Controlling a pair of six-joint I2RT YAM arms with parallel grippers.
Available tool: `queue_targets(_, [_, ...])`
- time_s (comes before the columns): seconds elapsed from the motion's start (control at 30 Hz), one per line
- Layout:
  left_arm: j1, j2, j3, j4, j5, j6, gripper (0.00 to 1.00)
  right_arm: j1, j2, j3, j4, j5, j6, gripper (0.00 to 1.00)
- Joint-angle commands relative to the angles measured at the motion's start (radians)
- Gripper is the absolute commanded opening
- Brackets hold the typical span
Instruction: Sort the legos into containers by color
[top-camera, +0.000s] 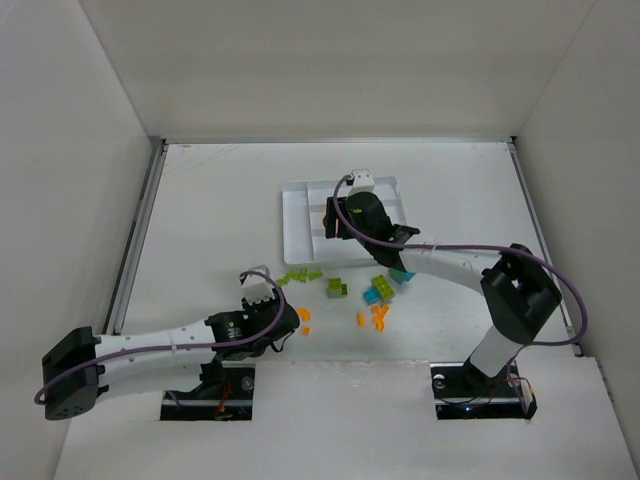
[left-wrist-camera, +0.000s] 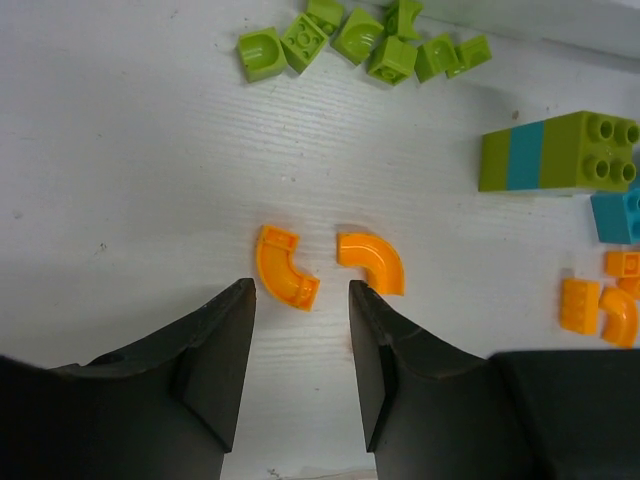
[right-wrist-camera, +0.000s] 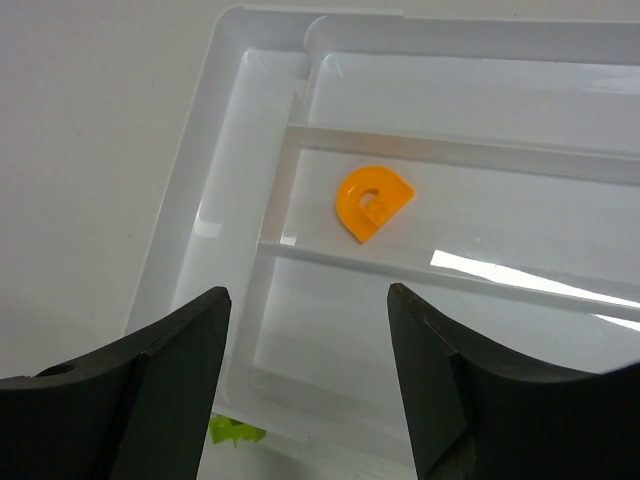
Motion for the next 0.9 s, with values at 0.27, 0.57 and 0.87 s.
queue_targets(0.27, [0.038,0.147,0.019,0.038,-0.041,0.005,0.43,0.052,-0.094,-0.086,0.057,0.011,0.027,0.70])
queue_targets(0.57, [0.028,0.304,0.050,0.052,-0.034,0.038,0.38,0.089,-0.171,-0.149,0.074,0.043,0.041,0.70])
queue_targets(0.87, [-0.003,0.437,0.096,0.038,-0.036,0.065,0.23,0.086,-0.335,-0.232,0.074,0.069,0.042,0.70])
